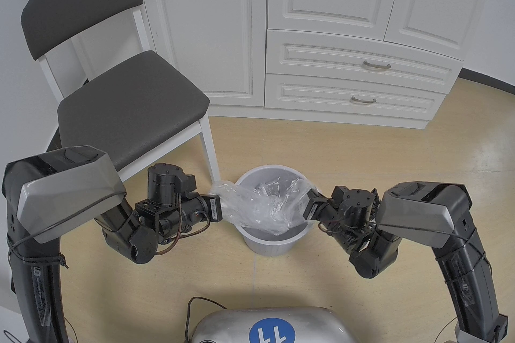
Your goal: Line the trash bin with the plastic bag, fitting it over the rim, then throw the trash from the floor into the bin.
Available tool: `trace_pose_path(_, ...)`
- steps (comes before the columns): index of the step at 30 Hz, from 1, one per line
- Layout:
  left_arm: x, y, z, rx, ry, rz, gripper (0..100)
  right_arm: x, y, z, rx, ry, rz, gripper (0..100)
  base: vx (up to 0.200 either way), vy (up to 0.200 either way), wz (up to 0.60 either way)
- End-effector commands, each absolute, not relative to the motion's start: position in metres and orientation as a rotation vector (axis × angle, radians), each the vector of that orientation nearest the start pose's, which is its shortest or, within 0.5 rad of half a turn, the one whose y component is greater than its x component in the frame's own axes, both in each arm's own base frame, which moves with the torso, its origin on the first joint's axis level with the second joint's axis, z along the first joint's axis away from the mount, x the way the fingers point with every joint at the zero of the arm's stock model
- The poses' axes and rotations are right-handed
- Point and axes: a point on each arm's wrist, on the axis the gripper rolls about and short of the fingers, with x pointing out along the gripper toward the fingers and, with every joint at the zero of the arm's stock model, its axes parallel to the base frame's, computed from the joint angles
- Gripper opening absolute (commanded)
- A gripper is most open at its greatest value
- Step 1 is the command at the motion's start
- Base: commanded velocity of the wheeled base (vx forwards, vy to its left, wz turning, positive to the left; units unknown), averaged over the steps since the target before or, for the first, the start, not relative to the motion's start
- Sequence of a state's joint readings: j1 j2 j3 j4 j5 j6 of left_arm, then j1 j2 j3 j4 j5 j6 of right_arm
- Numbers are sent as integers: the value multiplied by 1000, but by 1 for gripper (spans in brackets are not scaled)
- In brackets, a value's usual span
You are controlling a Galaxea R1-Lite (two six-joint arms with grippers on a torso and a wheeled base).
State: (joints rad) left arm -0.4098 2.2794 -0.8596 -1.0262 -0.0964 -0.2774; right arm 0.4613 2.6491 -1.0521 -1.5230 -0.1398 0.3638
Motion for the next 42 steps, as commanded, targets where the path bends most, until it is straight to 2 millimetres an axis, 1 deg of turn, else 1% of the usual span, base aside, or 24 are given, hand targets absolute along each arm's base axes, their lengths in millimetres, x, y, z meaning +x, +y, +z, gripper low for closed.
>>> trace_pose_path(1,362,-142,23,-178,468,-405,0,400,157,-23,281,92,293,0,0,0,0)
trace_pose_path(3,365,-137,20,-157,471,-396,0,403,142,-21,258,95,285,0,0,0,0)
trace_pose_path(4,365,-136,20,-155,472,-394,0,403,141,-20,257,95,284,0,0,0,0)
trace_pose_path(5,367,-134,19,-142,475,-388,0,404,131,-18,249,103,280,0,0,0,0)
trace_pose_path(6,367,-133,18,-143,475,-386,0,403,129,-19,247,109,282,0,0,0,0)
trace_pose_path(7,369,-130,17,-143,477,-380,0,402,123,-19,242,122,287,0,0,0,0)
trace_pose_path(9,369,-130,16,-143,480,-380,0,401,122,-19,240,123,286,0,0,0,0)
trace_pose_path(11,374,-128,9,-141,484,-366,0,402,113,-23,195,134,282,0,0,0,0)
trace_pose_path(12,374,-127,9,-140,484,-365,0,402,113,-23,194,134,282,0,0,0,0)
trace_pose_path(13,377,-123,7,-135,481,-355,0,403,107,-25,163,142,271,0,0,0,0)
trace_pose_path(19,379,-121,4,-127,484,-350,0,400,102,-32,139,186,287,0,0,0,0)
trace_pose_path(22,381,-120,5,-121,479,-350,0,400,94,-31,111,182,271,0,0,0,0)
trace_pose_path(24,382,-114,4,-111,479,-339,0,399,83,-30,82,189,251,0,0,0,0)
trace_pose_path(26,383,-113,1,-110,484,-336,0,399,78,-29,68,188,258,0,0,0,0)
trace_pose_path(29,384,-112,-2,-107,488,-333,0,398,73,-32,49,214,264,0,0,0,0)
trace_pose_path(31,385,-110,-2,-110,479,-331,0,393,63,-37,0,256,257,0,0,0,0)
trace_pose_path(33,385,-109,-1,-111,477,-329,0,390,59,-38,-9,281,266,0,0,0,0)
trace_pose_path(38,382,-106,2,-127,483,-369,0,388,57,-33,-4,313,287,0,0,0,0)
trace_pose_path(40,378,-101,7,-146,482,-417,0,384,57,-31,-4,344,288,0,0,0,0)
trace_pose_path(42,374,-99,7,-155,487,-447,0,381,56,-28,-3,350,290,0,0,0,0)
